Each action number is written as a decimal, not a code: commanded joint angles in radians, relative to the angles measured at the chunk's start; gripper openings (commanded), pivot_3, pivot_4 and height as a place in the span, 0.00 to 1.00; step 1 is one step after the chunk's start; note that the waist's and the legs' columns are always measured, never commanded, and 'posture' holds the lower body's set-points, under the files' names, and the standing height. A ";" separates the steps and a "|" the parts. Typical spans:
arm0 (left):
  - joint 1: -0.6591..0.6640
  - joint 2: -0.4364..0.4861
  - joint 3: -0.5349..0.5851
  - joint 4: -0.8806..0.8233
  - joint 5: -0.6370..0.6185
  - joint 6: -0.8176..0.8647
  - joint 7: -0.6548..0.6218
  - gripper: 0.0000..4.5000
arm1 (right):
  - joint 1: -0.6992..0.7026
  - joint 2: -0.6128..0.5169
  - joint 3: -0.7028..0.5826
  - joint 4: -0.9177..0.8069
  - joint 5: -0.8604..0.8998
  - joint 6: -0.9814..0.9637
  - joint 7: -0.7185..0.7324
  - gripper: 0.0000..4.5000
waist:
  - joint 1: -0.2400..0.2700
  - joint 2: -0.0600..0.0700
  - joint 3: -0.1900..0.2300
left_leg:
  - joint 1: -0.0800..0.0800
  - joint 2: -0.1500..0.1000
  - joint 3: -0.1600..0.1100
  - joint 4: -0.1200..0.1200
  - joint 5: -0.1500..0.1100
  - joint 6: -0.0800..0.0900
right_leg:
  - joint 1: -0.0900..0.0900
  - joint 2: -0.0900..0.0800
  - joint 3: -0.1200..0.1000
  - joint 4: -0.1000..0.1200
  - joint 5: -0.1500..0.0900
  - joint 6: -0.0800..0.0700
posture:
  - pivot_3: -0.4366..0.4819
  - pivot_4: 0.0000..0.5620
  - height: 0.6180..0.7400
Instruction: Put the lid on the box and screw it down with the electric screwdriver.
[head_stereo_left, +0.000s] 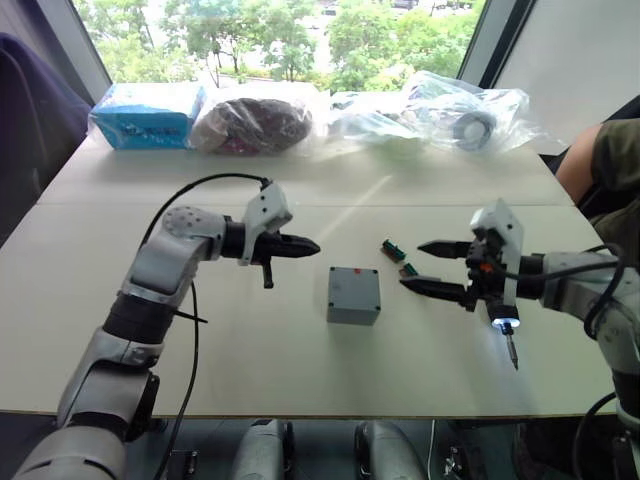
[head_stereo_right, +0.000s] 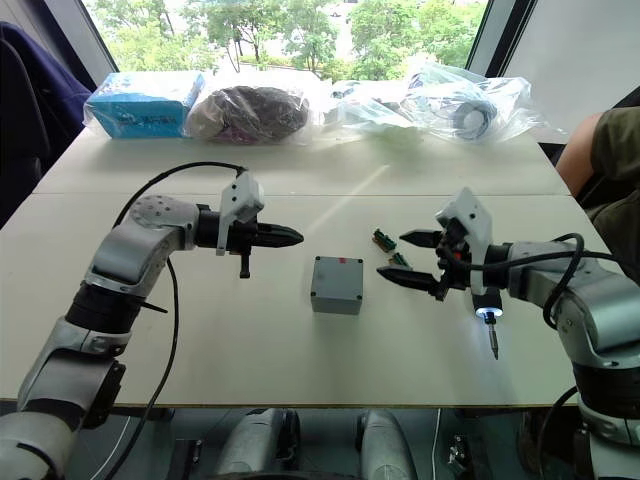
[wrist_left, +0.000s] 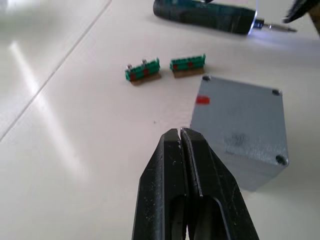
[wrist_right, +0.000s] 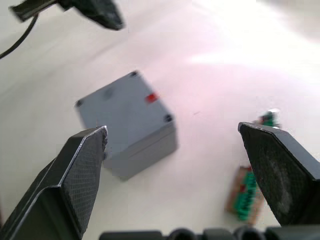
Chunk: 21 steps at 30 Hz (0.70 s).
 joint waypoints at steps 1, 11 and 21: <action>-0.023 0.009 0.003 -0.053 -0.030 0.012 -0.016 0.00 | -0.052 0.034 0.058 0.148 -0.098 -0.123 -0.025 0.98 | -0.001 0.000 0.000 | 0.000 0.000 0.000 0.000 0.000 0.000 | 0.000 0.000 0.000 0.000 0.000 0.000 | 0.48 0.27 1.00; 0.018 0.010 -0.024 -0.099 -0.025 0.012 0.020 0.00 | -0.196 0.154 0.215 0.502 -0.291 -0.391 -0.003 0.59 | 0.001 0.000 0.000 | 0.000 0.000 0.002 0.000 0.001 -0.002 | 0.000 0.001 0.000 0.000 0.000 0.000 | 0.48 0.27 1.00; 0.044 0.017 -0.019 -0.126 -0.038 0.027 0.046 0.00 | -0.260 0.192 0.237 0.663 -0.371 -0.501 0.028 0.34 | -0.002 0.000 0.000 | 0.000 0.000 0.002 0.000 0.001 -0.003 | 0.000 0.001 0.000 0.000 0.000 0.000 | 0.48 0.27 1.00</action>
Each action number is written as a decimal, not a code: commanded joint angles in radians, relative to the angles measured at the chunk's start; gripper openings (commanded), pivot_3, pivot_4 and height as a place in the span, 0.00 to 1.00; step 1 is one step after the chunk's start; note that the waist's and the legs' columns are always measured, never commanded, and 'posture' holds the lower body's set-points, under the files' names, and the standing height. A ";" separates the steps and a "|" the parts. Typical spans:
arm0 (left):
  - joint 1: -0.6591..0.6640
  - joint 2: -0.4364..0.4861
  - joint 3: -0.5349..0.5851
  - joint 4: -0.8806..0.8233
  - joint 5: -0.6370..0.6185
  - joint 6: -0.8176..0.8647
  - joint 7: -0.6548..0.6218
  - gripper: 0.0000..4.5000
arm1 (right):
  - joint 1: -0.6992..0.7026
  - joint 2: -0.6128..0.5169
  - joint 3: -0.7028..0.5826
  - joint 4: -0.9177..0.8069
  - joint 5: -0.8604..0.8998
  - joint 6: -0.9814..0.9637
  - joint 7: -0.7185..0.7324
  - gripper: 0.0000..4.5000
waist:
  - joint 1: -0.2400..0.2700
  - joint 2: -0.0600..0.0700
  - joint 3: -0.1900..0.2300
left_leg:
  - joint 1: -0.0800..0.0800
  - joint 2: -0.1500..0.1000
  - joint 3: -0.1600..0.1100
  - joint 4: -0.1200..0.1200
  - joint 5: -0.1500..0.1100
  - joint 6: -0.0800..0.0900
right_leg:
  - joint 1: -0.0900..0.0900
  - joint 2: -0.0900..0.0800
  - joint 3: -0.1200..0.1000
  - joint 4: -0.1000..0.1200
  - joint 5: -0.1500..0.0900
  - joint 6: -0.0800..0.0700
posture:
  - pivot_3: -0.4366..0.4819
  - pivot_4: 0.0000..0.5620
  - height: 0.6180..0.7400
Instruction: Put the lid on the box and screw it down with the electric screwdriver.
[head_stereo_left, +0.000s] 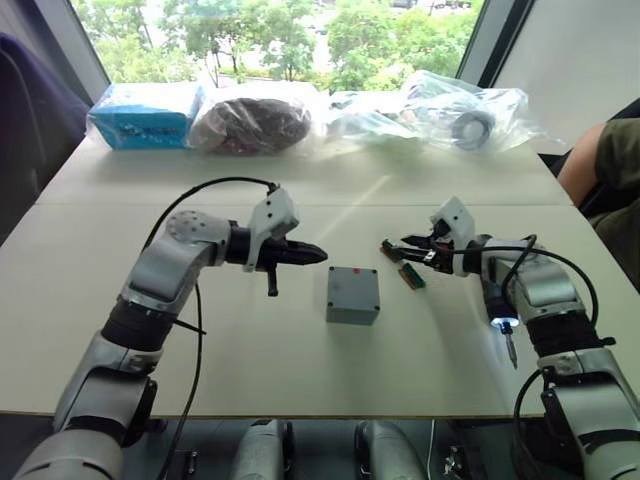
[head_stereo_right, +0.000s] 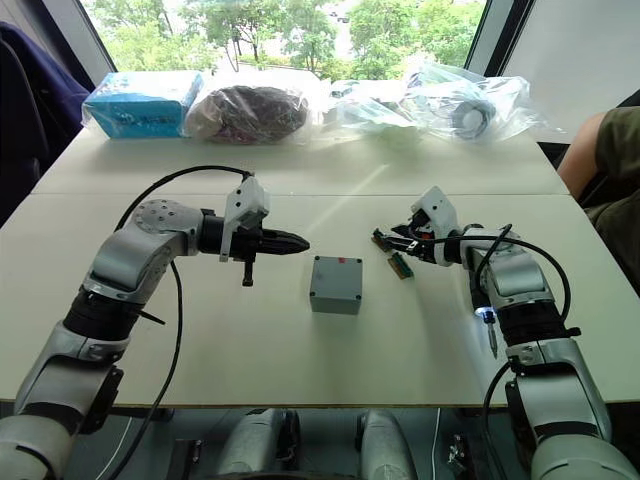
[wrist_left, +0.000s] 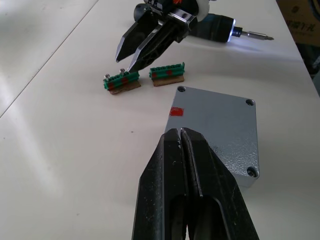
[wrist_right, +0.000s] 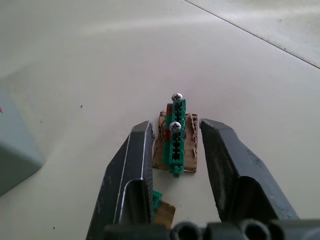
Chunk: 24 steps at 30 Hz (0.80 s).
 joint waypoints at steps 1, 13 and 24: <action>0.004 0.007 0.019 -0.040 -0.018 0.004 0.008 0.00 | -0.034 0.006 -0.015 0.020 -0.019 -0.039 0.011 0.34 | 0.000 0.000 0.000 | 0.000 0.000 0.000 0.000 0.000 0.000 | 0.000 0.000 0.000 0.000 0.000 0.000 | 0.48 0.27 1.00; 0.008 0.005 0.015 -0.038 -0.014 0.002 0.020 0.00 | -0.060 0.040 -0.023 0.090 -0.054 -0.073 0.012 0.34 | 0.000 0.000 0.000 | 0.000 0.000 0.000 0.000 0.000 0.000 | 0.000 0.000 0.000 0.000 0.000 0.000 | 0.48 0.27 1.00; 0.007 0.003 0.012 -0.035 -0.012 -0.002 0.024 0.00 | -0.049 0.043 -0.037 0.072 -0.056 -0.077 0.016 0.02 | 0.000 0.000 0.000 | 0.000 0.000 0.000 0.000 0.000 0.000 | 0.000 0.000 0.000 0.000 0.000 0.000 | 0.48 0.27 1.00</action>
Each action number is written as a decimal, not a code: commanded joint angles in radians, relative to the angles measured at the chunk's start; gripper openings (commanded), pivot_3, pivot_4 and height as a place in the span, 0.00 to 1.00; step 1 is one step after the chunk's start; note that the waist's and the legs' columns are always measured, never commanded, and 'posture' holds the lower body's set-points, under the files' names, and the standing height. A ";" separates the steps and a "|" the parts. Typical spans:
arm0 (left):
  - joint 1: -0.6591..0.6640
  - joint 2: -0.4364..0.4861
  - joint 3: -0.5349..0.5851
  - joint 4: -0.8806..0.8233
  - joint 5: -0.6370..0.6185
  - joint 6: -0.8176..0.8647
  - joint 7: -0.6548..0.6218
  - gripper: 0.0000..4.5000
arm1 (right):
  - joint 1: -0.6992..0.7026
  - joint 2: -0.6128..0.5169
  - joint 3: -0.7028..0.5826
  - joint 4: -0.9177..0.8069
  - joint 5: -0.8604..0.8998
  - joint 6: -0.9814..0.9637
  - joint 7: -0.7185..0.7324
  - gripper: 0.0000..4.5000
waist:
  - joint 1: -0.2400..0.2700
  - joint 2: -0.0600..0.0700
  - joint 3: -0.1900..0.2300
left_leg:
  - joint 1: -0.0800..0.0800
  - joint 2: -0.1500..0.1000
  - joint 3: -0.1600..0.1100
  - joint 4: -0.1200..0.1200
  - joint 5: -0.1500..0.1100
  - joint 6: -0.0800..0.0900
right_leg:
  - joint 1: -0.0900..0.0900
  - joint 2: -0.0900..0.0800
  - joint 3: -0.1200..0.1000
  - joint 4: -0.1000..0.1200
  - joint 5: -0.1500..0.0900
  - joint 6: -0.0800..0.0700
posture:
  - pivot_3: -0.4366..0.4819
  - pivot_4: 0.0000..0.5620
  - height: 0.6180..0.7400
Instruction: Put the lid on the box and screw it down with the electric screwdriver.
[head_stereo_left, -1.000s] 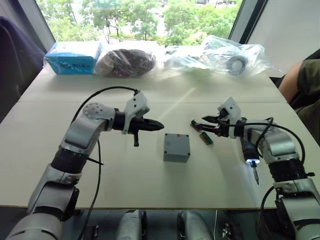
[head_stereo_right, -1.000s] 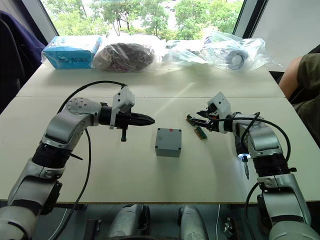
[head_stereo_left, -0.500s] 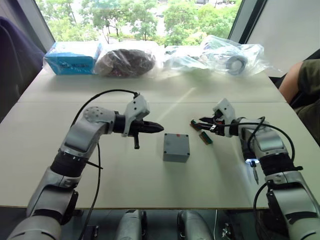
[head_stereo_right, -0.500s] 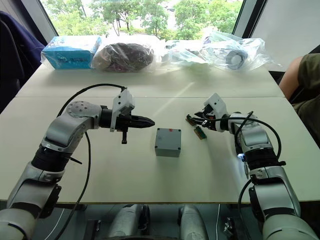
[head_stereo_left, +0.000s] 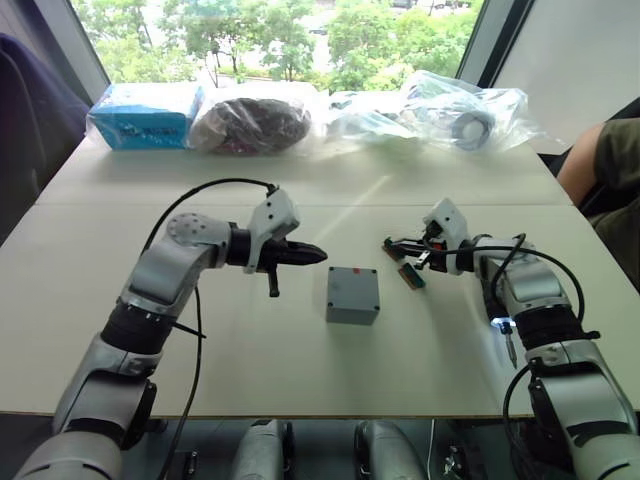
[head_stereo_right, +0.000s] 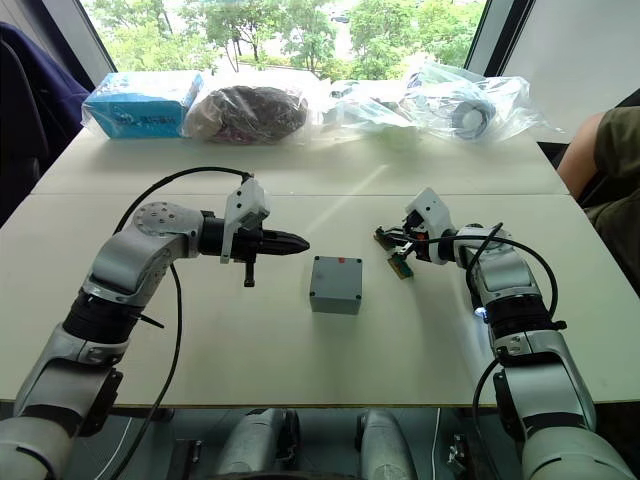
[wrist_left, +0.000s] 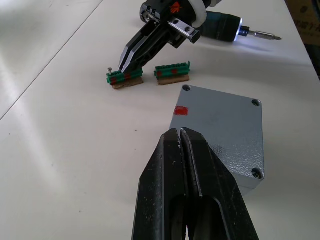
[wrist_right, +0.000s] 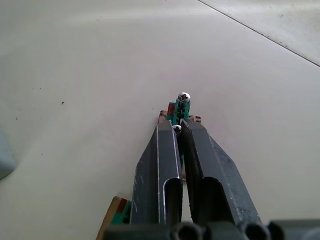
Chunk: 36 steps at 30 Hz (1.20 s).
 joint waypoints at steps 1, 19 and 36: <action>-0.001 0.003 0.012 -0.024 -0.011 -0.015 0.001 0.00 | -0.008 -0.005 -0.034 -0.035 0.015 -0.012 0.011 0.02 | 0.000 0.000 0.000 | 0.000 0.000 0.000 0.000 0.000 0.000 | 0.000 0.000 0.000 0.000 0.000 0.000 | 0.48 0.27 1.00; 0.013 0.035 0.029 -0.057 -0.055 0.027 -0.041 0.00 | 0.103 -0.042 -0.159 -0.467 0.185 0.163 0.031 0.02 | 0.001 0.000 0.000 | 0.000 0.000 0.000 0.000 0.000 0.000 | 0.000 0.000 0.000 0.000 0.000 0.000 | 0.48 0.27 1.00; 0.031 0.095 -0.002 -0.103 -0.082 0.037 -0.106 0.00 | 0.306 -0.044 -0.132 -0.812 0.294 0.365 -0.058 0.02 | 0.003 0.000 0.000 | 0.001 0.000 -0.002 -0.001 0.000 0.000 | 0.000 0.000 0.000 0.000 0.000 0.000 | 0.48 0.27 1.00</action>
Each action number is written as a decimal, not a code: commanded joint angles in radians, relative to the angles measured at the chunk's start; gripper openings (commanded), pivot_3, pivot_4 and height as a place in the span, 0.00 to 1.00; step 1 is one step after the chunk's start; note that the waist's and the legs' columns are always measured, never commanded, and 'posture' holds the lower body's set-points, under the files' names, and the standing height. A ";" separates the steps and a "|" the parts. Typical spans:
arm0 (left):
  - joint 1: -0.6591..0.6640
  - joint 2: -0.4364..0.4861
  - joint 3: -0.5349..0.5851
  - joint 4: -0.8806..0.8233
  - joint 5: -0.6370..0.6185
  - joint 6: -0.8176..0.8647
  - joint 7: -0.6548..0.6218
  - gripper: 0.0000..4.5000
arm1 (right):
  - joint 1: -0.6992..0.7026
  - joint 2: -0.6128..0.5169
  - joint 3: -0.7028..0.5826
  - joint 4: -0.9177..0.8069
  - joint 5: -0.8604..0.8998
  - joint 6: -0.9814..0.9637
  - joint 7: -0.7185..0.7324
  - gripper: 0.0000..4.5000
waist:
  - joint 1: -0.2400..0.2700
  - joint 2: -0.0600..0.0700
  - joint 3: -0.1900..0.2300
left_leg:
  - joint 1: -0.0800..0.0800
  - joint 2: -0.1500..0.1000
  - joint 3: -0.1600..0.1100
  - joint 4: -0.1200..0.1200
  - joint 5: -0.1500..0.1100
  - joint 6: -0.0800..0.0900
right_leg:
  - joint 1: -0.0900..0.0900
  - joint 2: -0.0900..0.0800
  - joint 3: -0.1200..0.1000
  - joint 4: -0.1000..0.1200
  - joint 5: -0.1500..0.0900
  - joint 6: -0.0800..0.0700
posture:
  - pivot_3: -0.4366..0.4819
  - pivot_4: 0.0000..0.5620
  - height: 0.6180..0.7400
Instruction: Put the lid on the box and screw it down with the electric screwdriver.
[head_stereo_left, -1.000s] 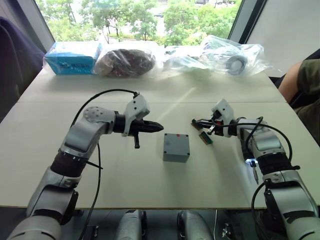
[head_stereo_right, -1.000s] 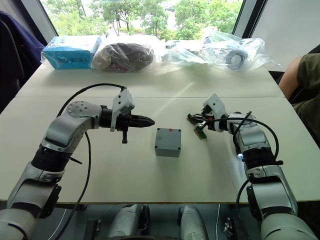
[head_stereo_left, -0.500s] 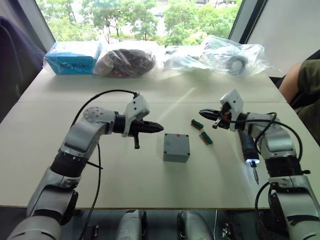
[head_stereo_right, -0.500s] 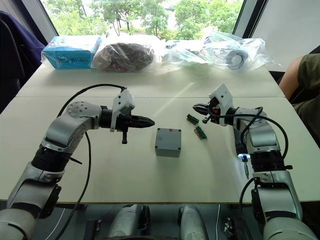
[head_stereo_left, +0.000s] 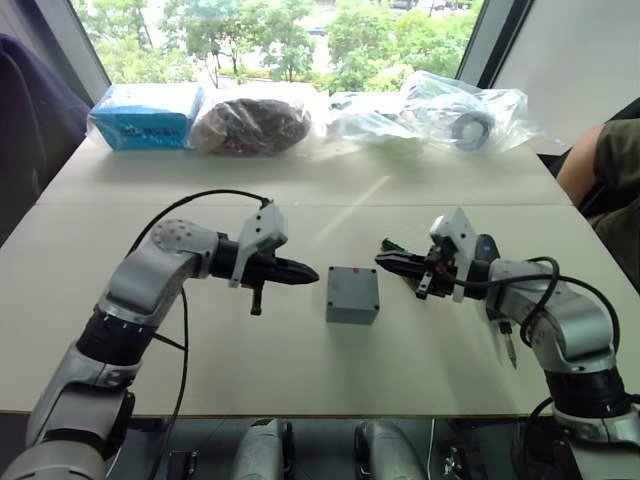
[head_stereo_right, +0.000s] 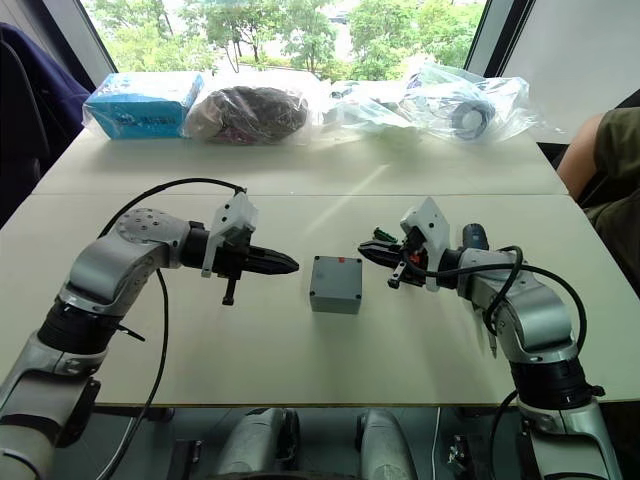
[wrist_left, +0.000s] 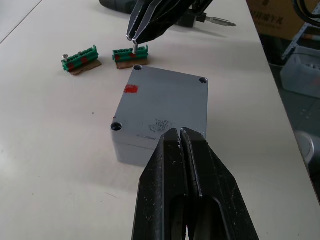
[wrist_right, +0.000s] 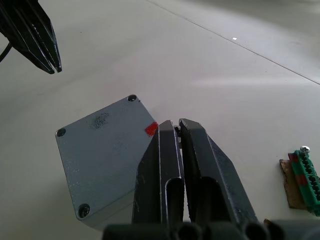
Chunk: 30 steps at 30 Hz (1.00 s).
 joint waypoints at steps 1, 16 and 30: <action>-0.020 -0.001 0.002 -0.018 -0.006 -0.012 0.000 0.00 | 0.000 -0.013 -0.003 -0.046 0.019 -0.005 -0.005 0.02 | 0.000 0.000 0.000 | 0.000 0.000 0.000 0.000 0.000 0.000 | 0.000 0.000 0.000 0.000 0.000 0.000 | 0.48 0.27 1.00; -0.016 -0.006 0.002 -0.011 -0.001 -0.019 0.020 0.00 | 0.011 -0.023 0.032 -0.013 -0.006 -0.033 -0.002 0.02 | 0.000 0.000 0.000 | 0.000 0.000 0.000 0.000 0.000 0.000 | 0.000 0.000 0.000 0.000 0.000 0.000 | 0.48 0.27 1.00; -0.014 -0.014 0.002 -0.009 0.007 -0.020 0.028 0.00 | 0.009 -0.017 0.058 0.017 -0.025 -0.059 -0.014 0.02 | 0.000 0.000 0.000 | 0.000 0.000 0.000 0.000 0.000 0.000 | 0.000 0.000 0.000 0.000 0.000 0.000 | 0.48 0.27 1.00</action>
